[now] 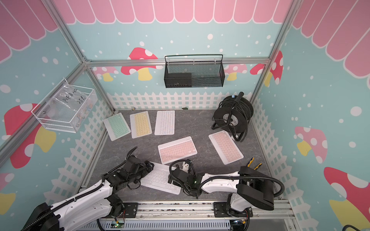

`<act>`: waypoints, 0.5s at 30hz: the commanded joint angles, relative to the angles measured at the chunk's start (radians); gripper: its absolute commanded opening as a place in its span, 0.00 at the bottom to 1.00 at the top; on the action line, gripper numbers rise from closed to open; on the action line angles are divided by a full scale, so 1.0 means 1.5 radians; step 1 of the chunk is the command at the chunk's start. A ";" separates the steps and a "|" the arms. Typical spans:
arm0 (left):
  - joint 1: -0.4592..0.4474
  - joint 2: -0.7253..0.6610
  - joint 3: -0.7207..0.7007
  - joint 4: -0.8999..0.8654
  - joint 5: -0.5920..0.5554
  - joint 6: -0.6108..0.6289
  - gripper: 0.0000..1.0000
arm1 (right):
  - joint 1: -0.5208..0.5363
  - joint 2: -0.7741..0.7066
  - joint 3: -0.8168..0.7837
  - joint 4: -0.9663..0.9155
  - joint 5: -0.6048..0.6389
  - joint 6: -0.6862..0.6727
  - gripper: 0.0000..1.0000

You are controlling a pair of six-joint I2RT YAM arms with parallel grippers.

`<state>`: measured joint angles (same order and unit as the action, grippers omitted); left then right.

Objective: Stack the numeric keypads
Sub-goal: Move the numeric keypad to the center of the board.

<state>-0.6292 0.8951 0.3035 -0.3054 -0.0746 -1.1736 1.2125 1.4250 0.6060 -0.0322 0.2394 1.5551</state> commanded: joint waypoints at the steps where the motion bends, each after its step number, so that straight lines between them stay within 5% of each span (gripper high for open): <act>1: -0.067 -0.014 -0.025 0.007 0.039 -0.123 0.99 | -0.012 -0.012 -0.006 -0.015 0.040 0.009 1.00; 7: -0.176 -0.014 -0.015 0.029 -0.002 -0.180 0.99 | -0.076 -0.071 -0.053 -0.032 0.048 -0.021 1.00; 15: -0.255 0.103 0.026 0.113 -0.017 -0.190 0.99 | -0.162 -0.154 -0.054 -0.086 0.049 -0.137 1.00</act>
<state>-0.9840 1.0088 0.3214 -0.1482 -0.0982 -1.4181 0.9813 1.2312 0.5102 -0.1020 0.2962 1.4303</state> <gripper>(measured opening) 0.994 0.995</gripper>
